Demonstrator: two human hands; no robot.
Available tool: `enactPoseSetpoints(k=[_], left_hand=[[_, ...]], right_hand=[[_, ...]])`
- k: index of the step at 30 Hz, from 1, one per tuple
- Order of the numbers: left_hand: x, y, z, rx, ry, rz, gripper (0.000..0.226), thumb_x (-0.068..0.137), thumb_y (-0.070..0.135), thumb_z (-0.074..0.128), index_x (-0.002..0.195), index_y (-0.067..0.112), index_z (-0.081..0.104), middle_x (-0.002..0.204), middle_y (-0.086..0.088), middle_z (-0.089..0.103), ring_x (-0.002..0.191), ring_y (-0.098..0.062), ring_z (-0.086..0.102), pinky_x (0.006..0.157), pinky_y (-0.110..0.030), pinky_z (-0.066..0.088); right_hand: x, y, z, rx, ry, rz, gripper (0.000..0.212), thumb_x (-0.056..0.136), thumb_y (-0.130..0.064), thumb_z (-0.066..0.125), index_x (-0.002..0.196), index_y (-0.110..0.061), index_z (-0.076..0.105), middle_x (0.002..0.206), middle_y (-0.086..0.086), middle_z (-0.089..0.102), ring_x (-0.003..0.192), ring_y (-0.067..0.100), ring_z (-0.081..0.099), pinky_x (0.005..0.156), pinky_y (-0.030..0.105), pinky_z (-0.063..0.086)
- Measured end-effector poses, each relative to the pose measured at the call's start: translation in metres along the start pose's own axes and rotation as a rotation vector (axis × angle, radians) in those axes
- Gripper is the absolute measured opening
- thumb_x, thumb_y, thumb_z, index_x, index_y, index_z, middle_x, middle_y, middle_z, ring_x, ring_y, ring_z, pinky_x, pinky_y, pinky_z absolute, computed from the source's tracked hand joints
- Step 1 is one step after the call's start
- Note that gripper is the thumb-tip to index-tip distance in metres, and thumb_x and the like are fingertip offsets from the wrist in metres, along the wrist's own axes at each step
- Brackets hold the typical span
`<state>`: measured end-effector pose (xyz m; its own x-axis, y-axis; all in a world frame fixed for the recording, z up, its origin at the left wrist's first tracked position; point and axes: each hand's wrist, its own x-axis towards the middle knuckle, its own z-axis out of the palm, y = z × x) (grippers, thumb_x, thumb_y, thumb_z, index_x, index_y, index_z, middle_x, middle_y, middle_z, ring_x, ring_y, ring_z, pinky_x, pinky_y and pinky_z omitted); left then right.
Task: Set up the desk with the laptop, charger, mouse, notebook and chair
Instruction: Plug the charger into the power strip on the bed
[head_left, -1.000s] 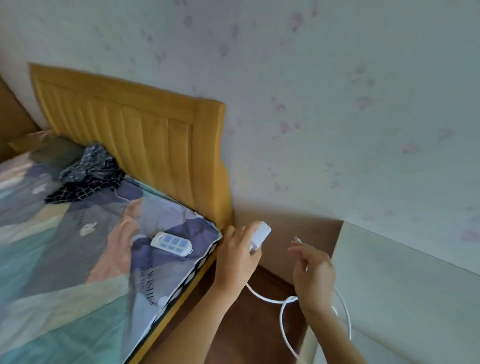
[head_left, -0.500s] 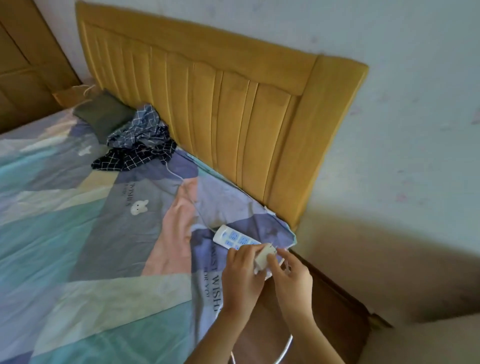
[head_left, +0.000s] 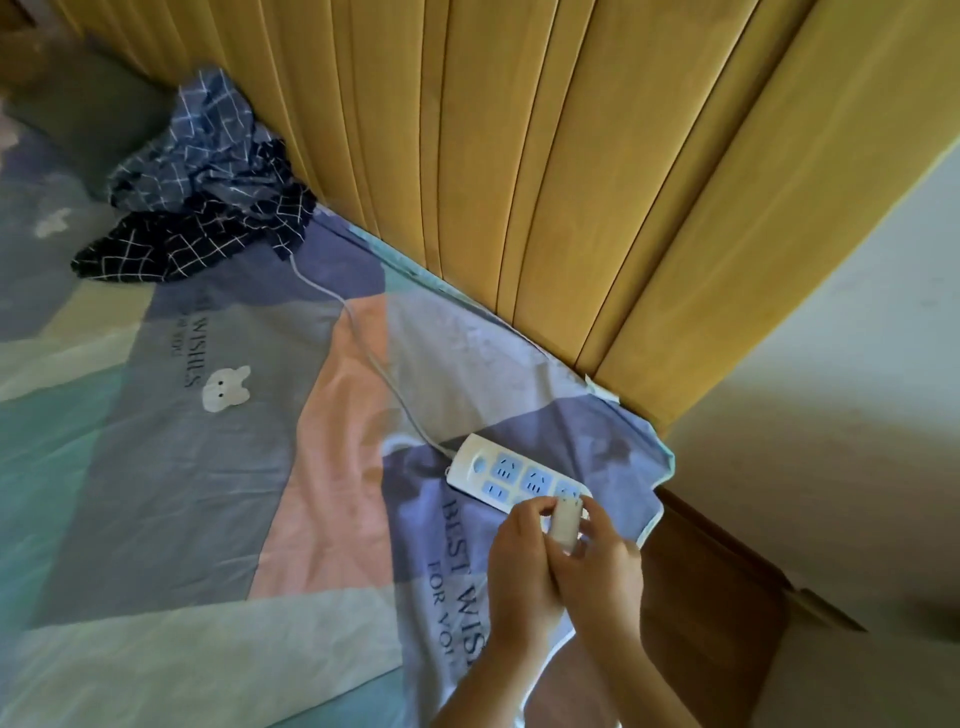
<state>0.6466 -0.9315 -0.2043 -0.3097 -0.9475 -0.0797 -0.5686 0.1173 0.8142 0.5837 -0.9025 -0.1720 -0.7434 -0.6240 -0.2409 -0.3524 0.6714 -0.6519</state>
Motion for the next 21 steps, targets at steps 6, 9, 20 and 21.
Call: enactPoseSetpoints(k=[6, 9, 20, 21], left_hand=[[0.011, -0.053, -0.016, 0.064, -0.344, 0.474, 0.063, 0.080, 0.047, 0.067, 0.136, 0.036, 0.040, 0.132, 0.013, 0.057, 0.123, -0.003, 0.051, 0.099, -0.025, 0.044], [0.042, -0.087, -0.021, 0.455, -0.197, 0.796, 0.056, 0.094, 0.048, 0.049, 0.143, 0.023, 0.040, 0.146, -0.002, 0.048, 0.137, -0.021, 0.040, 0.107, -0.042, 0.034], [0.080, -0.106, 0.002, 0.825, -0.238, 0.865, 0.051, 0.092, 0.052, 0.038, 0.137, 0.033, 0.052, 0.143, -0.013, 0.050, 0.128, -0.039, 0.049, 0.097, -0.063, 0.041], [0.080, -0.106, 0.003, 0.827, -0.231, 0.854, 0.053, 0.091, 0.054, 0.038, 0.137, 0.030, 0.051, 0.143, -0.012, 0.051, 0.128, -0.038, 0.049, 0.097, -0.062, 0.042]], right_hand=[[0.006, 0.037, 0.012, -0.241, 0.054, -0.140, 0.041, 0.081, -0.020, 0.063, 0.120, -0.010, 0.056, 0.077, 0.010, 0.066, 0.078, 0.035, 0.056, 0.067, 0.036, 0.047], [0.006, 0.050, 0.014, -0.460, 0.102, -0.278, 0.045, 0.082, -0.027, 0.046, 0.115, 0.000, 0.059, 0.066, 0.011, 0.062, 0.060, 0.036, 0.057, 0.060, 0.038, 0.051], [0.020, 0.017, 0.010, -0.809, -0.228, -0.302, 0.034, 0.095, -0.023, 0.044, 0.127, -0.011, 0.044, 0.093, 0.008, 0.067, 0.085, 0.029, 0.066, 0.061, 0.032, 0.049], [0.024, 0.014, 0.010, -0.871, -0.248, -0.359, 0.034, 0.096, -0.020, 0.043, 0.128, -0.011, 0.043, 0.099, 0.007, 0.066, 0.088, 0.029, 0.066, 0.064, 0.031, 0.048]])
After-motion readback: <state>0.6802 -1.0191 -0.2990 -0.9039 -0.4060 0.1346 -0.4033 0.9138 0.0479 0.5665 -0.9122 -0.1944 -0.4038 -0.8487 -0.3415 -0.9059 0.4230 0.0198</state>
